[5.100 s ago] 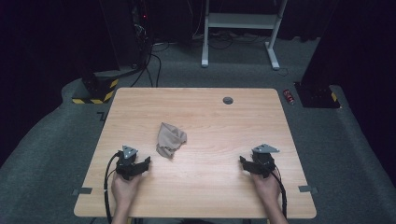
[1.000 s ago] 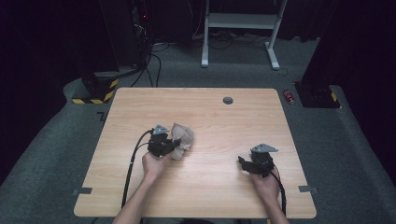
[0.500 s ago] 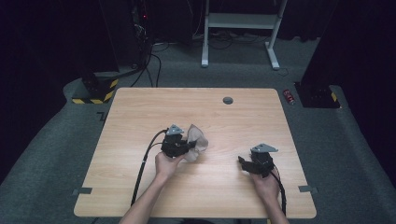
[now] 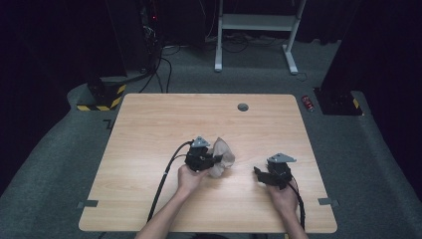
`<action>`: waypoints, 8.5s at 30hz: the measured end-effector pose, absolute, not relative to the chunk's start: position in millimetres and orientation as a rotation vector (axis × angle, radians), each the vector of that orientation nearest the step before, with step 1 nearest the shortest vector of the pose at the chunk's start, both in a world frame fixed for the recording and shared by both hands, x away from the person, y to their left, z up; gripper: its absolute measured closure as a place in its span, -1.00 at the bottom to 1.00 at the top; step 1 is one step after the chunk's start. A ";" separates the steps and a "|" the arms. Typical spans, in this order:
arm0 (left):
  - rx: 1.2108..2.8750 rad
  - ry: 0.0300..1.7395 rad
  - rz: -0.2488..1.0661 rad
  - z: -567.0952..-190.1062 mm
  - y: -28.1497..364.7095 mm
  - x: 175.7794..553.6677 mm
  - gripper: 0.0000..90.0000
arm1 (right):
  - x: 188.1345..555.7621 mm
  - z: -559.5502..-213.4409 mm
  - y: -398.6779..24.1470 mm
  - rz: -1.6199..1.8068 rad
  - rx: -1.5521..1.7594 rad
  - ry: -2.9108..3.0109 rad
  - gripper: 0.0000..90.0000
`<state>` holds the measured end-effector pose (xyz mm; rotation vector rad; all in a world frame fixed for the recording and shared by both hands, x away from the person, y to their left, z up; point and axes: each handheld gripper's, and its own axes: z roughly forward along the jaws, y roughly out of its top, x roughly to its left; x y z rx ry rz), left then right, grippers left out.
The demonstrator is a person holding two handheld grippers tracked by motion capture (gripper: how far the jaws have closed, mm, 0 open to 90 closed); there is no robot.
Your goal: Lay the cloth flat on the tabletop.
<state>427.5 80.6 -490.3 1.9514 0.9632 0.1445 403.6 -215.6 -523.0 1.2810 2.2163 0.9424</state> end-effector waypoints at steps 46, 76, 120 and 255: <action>2.077 1.051 0.490 -525.8 90.1 361.8 -0.09 | 383.6 -519.0 -134.7 1.123 1.002 2.429 0.46; 2.065 1.078 0.491 -526.1 90.6 362.2 -0.19 | 362.8 -509.8 -210.4 0.946 1.121 2.362 0.99; 2.110 1.007 0.365 -507.4 123.5 353.6 0.49 | 359.2 -495.1 -170.9 1.054 0.949 2.464 0.65; 2.046 1.128 0.522 -526.3 127.4 388.7 -0.12 | 381.2 -489.6 -86.0 0.964 0.604 2.709 0.75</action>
